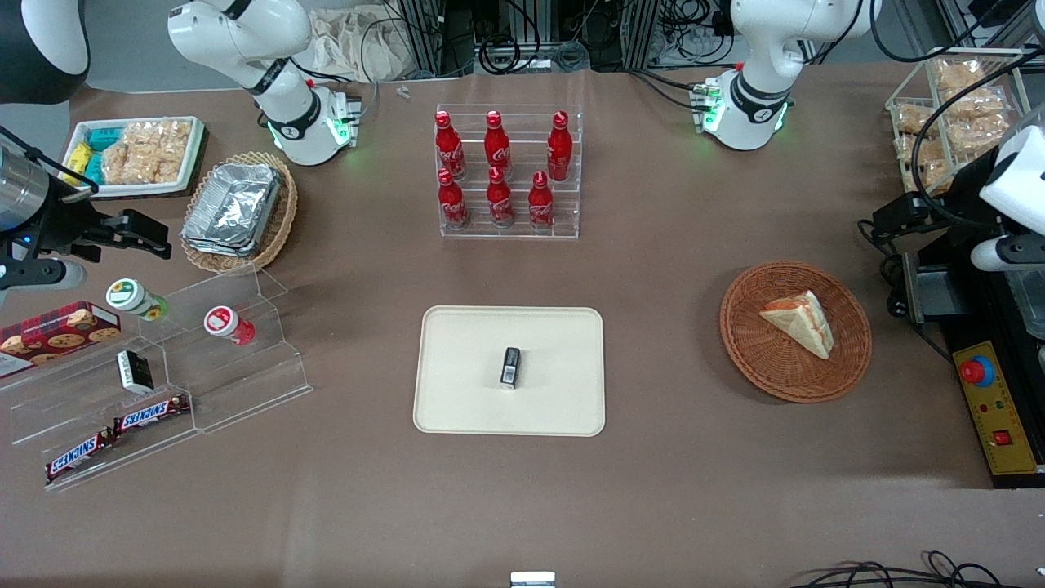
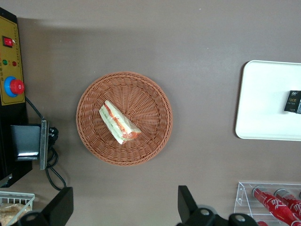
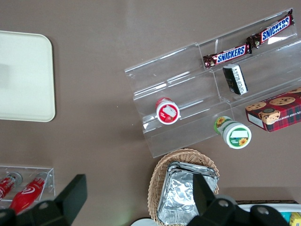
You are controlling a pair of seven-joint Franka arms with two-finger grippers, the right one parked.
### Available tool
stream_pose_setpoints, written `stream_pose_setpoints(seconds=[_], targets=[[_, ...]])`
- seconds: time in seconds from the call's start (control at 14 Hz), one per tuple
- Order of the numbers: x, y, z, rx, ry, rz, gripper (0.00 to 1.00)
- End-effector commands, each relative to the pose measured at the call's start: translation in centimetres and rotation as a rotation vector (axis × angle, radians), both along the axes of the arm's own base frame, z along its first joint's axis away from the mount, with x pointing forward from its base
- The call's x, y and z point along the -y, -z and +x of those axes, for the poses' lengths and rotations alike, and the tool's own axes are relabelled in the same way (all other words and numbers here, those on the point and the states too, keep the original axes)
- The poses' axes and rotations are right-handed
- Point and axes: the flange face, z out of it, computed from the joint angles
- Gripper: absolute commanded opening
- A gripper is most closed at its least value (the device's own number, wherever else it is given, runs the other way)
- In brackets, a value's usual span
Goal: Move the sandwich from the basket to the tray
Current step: 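Move the left gripper over the sandwich in the wicker basket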
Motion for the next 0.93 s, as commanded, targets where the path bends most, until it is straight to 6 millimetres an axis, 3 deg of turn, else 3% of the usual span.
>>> stream_pose_setpoints(seconds=[0.0, 0.43, 0.57, 0.64, 0.86], targets=[[0.1, -0.2, 0.0, -0.018, -0.02, 0.003, 1.0], [-0.3, 1.9, 1.0, -0.067, -0.208, 0.012, 1.0], [-1.2, 3.9, 2.2, -0.1, -0.274, 0.028, 1.0], [-3.4, 4.6, 2.4, -0.116, -0.315, 0.019, 1.0], [-4.5, 9.8, 3.0, -0.182, -0.468, 0.049, 1.0]])
